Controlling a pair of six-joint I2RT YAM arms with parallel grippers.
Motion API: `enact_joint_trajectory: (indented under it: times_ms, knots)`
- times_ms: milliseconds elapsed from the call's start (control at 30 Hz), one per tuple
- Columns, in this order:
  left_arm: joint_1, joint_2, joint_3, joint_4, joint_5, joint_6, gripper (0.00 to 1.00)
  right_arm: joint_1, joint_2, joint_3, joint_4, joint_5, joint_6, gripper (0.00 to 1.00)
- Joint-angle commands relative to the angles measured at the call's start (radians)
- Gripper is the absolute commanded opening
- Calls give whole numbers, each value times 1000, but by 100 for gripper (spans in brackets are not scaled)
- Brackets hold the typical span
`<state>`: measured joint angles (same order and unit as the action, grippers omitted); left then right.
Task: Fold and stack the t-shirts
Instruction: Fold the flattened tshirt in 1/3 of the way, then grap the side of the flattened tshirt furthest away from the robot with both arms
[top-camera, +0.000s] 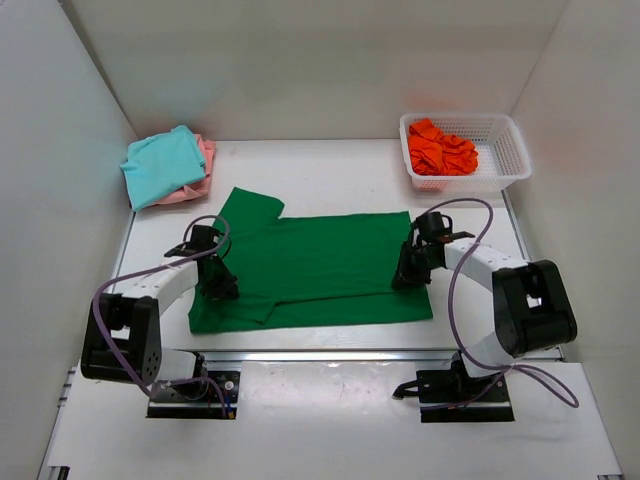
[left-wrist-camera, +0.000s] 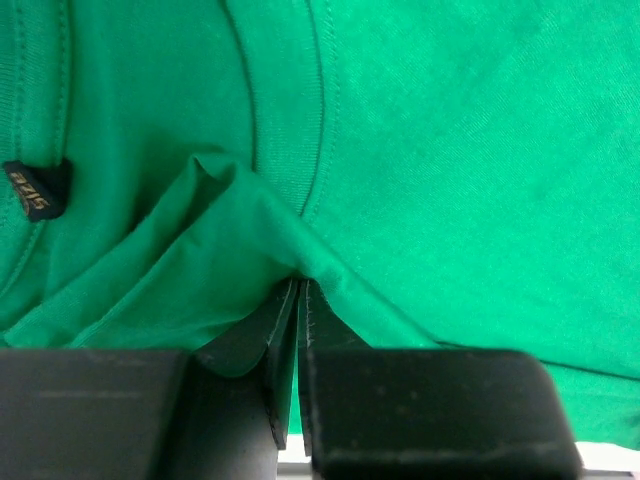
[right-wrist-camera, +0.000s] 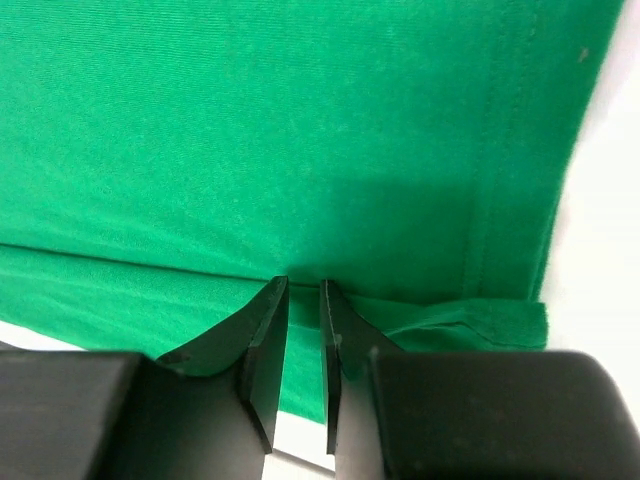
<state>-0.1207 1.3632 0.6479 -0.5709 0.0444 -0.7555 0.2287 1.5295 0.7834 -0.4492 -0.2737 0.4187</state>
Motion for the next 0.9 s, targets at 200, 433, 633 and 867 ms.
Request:
enact_joint_trajectory:
  times_ms: [200, 433, 633, 867]
  knots:
    - [1, -52, 47, -84, -21, 28, 18, -45, -179, -108, -145, 47, 26, 17]
    - [-13, -59, 226, -145, 41, 2, 25, -60, -181, 75, -166, 2, -12, 22]
    - [16, 46, 501, -95, 65, 37, 0, -71, -118, 273, -145, 21, -23, 24]
    - [87, 426, 829, -55, 72, 177, 40, -126, 58, 437, -114, 33, -52, 5]
